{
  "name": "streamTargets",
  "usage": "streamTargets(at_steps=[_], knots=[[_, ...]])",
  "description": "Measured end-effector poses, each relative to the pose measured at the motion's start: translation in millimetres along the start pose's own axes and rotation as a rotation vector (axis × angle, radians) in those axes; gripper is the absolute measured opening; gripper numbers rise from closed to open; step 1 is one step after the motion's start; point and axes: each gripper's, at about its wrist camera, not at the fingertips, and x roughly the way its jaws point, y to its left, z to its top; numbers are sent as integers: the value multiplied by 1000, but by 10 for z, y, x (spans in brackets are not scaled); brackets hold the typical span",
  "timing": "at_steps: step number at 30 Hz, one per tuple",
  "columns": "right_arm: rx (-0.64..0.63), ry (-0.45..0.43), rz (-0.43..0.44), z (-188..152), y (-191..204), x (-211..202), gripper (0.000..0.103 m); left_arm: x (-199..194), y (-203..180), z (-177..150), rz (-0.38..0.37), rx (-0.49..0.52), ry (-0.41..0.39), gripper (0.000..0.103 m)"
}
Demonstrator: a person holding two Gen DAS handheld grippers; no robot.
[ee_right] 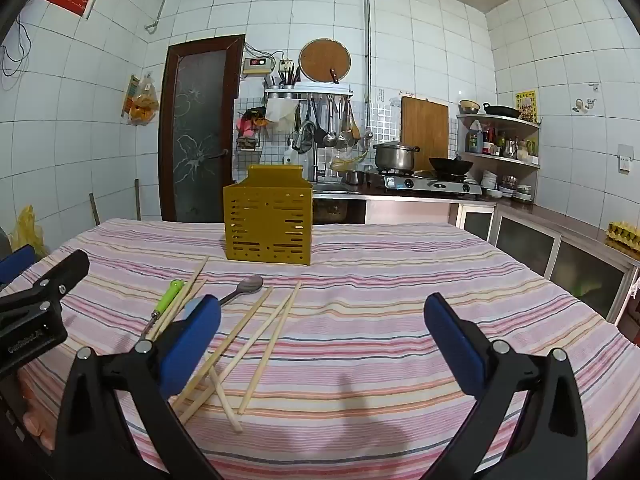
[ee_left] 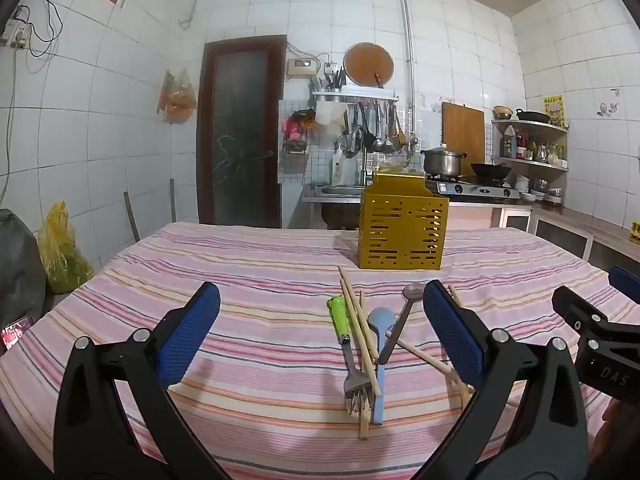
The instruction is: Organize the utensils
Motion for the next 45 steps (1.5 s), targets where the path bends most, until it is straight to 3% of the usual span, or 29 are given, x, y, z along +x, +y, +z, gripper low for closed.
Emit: streamTargets(at_steps=[45], knots=[[-6, -27, -12, -11, 10, -69, 99, -102, -60, 25, -3, 14, -32, 98]])
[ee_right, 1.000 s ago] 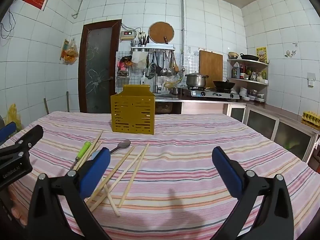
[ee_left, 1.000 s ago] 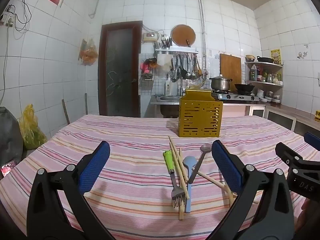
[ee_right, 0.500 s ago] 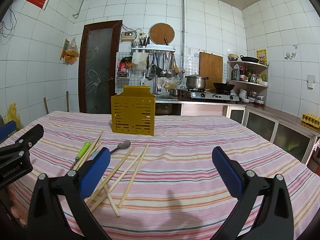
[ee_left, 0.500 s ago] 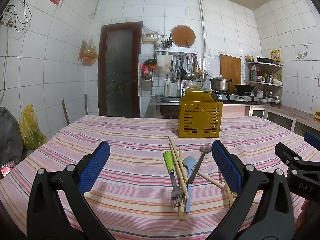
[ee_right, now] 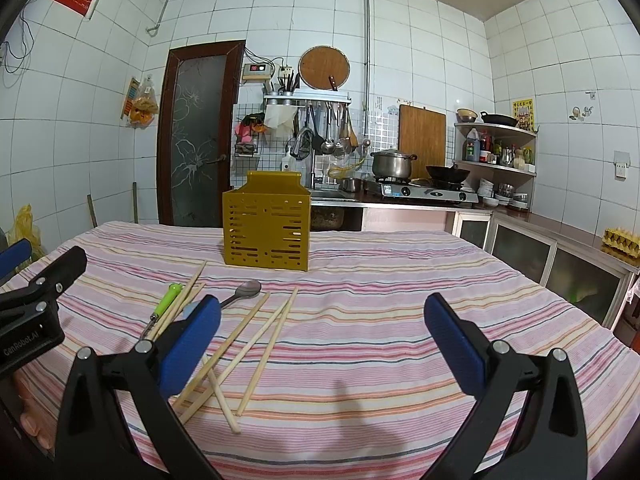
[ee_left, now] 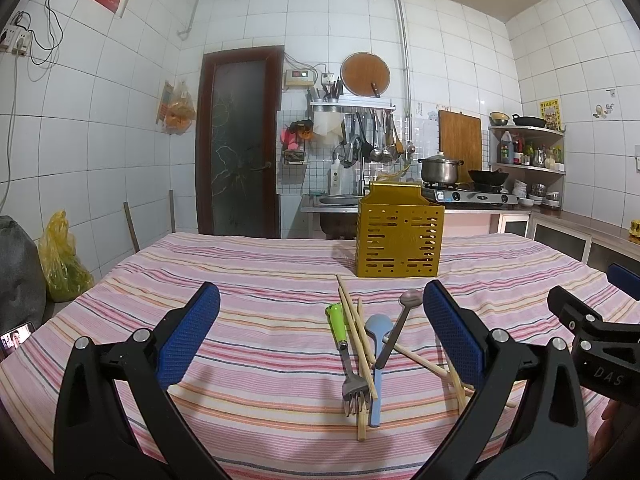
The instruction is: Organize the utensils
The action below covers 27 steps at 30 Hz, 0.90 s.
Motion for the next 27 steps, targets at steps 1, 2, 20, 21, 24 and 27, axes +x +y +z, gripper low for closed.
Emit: streamTargets(at_steps=[1, 2, 20, 21, 24, 27], knots=[[1, 1, 0, 0, -2, 1, 99, 1, 2, 1, 0, 0, 0, 98], [1, 1, 0, -2, 0, -4, 99, 1, 2, 1, 0, 0, 0, 98], [2, 8, 2, -13, -1, -4, 99, -2, 0, -6, 0, -1, -1, 98], [5, 11, 3, -15, -3, 8, 99, -5, -1, -5, 0, -1, -1, 98], [8, 12, 4, -13, -20, 10, 99, -3, -1, -6, 0, -1, -1, 98], [2, 11, 2, -12, -19, 23, 99, -6, -1, -8, 0, -1, -2, 98]])
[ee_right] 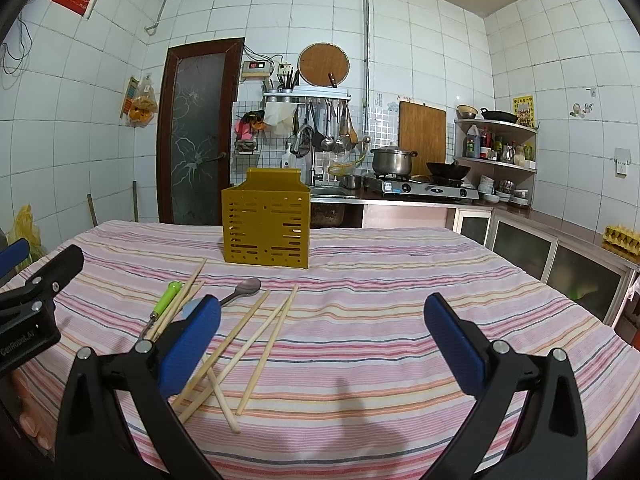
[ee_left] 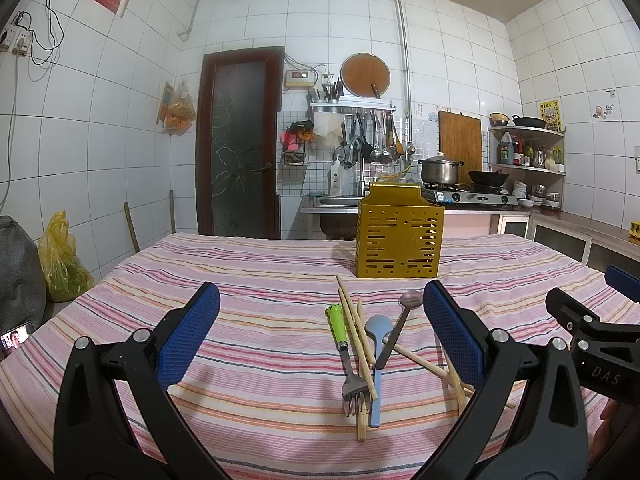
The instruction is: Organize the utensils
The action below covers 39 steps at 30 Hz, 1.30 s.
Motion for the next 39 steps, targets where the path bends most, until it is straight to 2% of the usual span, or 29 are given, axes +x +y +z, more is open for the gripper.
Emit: streamTargets(at_steps=[39], knots=[[9, 0, 0, -3, 8, 19, 99, -1, 0, -7, 0, 0, -2, 98]])
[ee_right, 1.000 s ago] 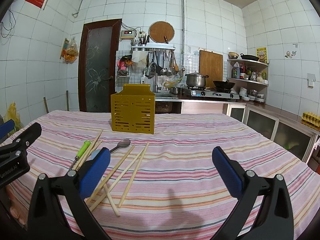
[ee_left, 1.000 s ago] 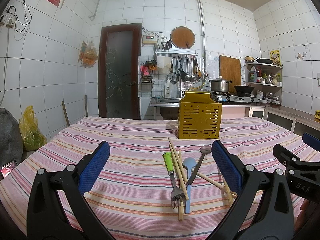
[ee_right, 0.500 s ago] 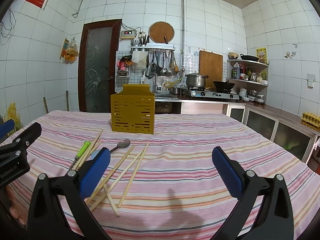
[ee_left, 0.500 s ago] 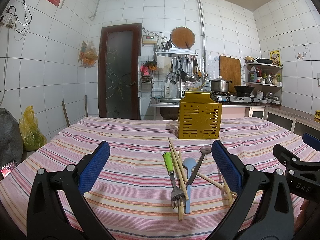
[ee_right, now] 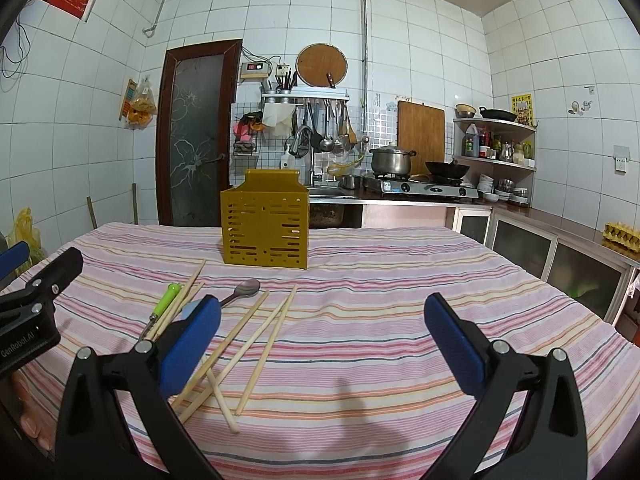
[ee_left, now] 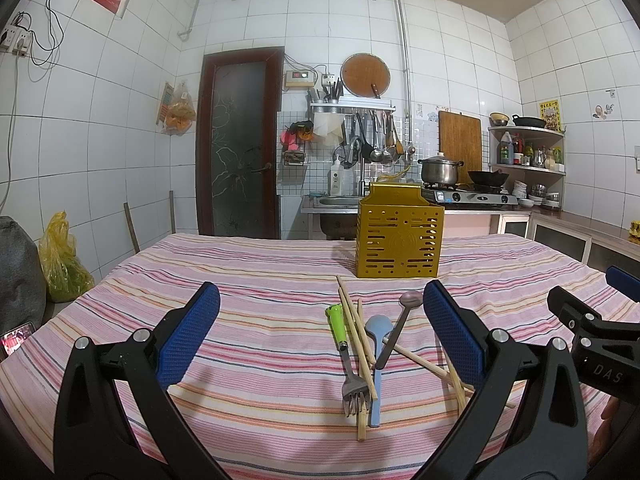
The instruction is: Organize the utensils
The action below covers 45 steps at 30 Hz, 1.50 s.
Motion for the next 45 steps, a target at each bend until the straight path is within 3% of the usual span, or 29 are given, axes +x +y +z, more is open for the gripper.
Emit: streamTargets(at_steps=[34, 45], knots=[[-3, 13, -18, -5, -8, 9, 99, -61, 18, 75, 1, 10, -9, 98], [-1, 12, -30, 9, -15, 21, 99, 25, 157, 56, -35, -55, 14, 98]])
